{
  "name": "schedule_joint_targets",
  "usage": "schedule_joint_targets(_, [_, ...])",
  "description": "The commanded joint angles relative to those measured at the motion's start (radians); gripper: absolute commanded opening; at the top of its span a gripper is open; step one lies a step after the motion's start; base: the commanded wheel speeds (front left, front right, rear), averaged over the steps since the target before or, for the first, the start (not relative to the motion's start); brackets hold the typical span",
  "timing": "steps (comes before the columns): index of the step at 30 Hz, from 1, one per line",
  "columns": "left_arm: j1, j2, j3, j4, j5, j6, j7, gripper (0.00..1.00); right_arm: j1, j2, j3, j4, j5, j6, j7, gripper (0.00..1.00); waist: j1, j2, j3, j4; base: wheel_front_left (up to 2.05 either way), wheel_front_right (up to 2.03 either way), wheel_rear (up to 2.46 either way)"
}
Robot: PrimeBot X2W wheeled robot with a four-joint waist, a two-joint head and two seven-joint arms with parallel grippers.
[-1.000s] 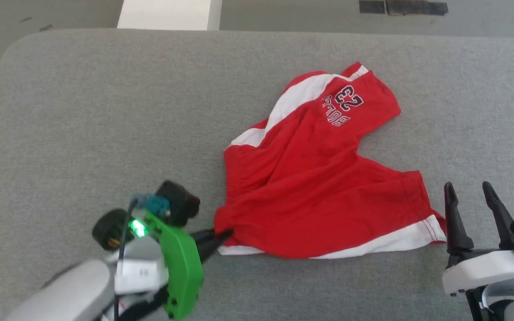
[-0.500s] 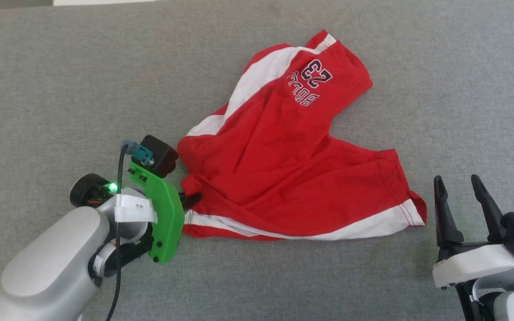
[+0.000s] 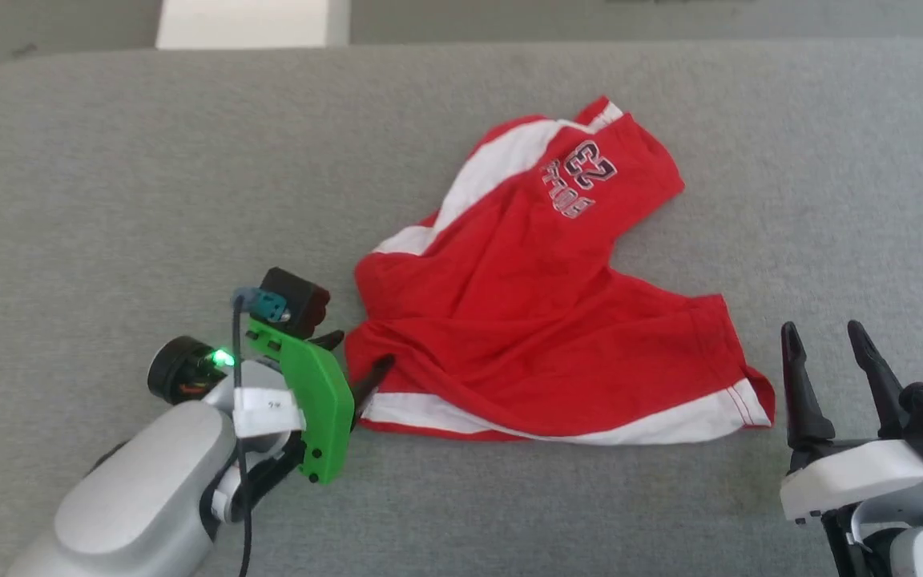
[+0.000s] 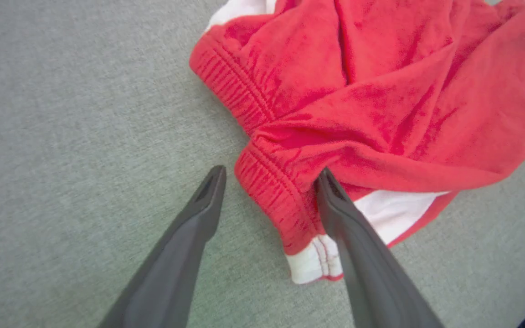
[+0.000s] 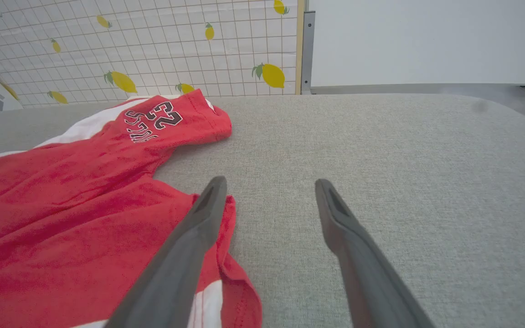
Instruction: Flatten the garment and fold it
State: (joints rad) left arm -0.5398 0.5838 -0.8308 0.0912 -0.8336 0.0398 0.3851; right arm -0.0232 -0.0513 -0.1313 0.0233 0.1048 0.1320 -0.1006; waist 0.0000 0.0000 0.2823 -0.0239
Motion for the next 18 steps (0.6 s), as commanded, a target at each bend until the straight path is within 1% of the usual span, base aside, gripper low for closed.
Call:
schedule_joint_targets(1, [0.016,-0.006,0.009,-0.005,0.015,0.015,-0.02,1.0,0.009,0.001,-0.003,-0.001,-0.008,-0.001,0.006,1.0,0.0,0.0,-0.061,0.045,0.0,0.0,0.0])
schedule_joint_targets(5, [0.045,-0.003,0.041,-0.031,0.04,0.07,-0.101,1.0,0.029,0.001,-0.008,-0.01,-0.008,-0.001,0.02,1.0,0.0,0.0,-0.103,0.073,0.0,0.0,0.0])
schedule_joint_targets(7, [0.063,-0.004,0.066,-0.042,0.056,0.106,-0.16,1.0,0.037,0.001,-0.008,-0.018,-0.008,-0.001,0.027,1.0,0.0,0.0,-0.116,0.084,0.0,0.0,0.0])
schedule_joint_targets(12, [0.12,-0.01,0.128,-0.053,0.129,0.209,-0.363,1.0,0.055,0.001,-0.006,-0.041,-0.001,-0.001,0.037,1.0,0.0,0.0,-0.132,0.099,0.0,0.0,0.0])
schedule_joint_targets(14, [0.154,-0.02,0.143,-0.053,0.147,0.241,-0.438,1.0,0.06,0.001,-0.001,-0.049,0.001,-0.001,0.04,1.0,0.0,0.0,-0.134,0.101,0.0,0.0,0.0])
schedule_joint_targets(18, [0.222,-0.032,0.145,-0.053,0.198,0.289,-0.563,1.0,0.068,0.001,0.007,-0.064,0.004,-0.001,0.045,1.0,0.0,0.0,-0.134,0.098,0.0,0.0,0.0])
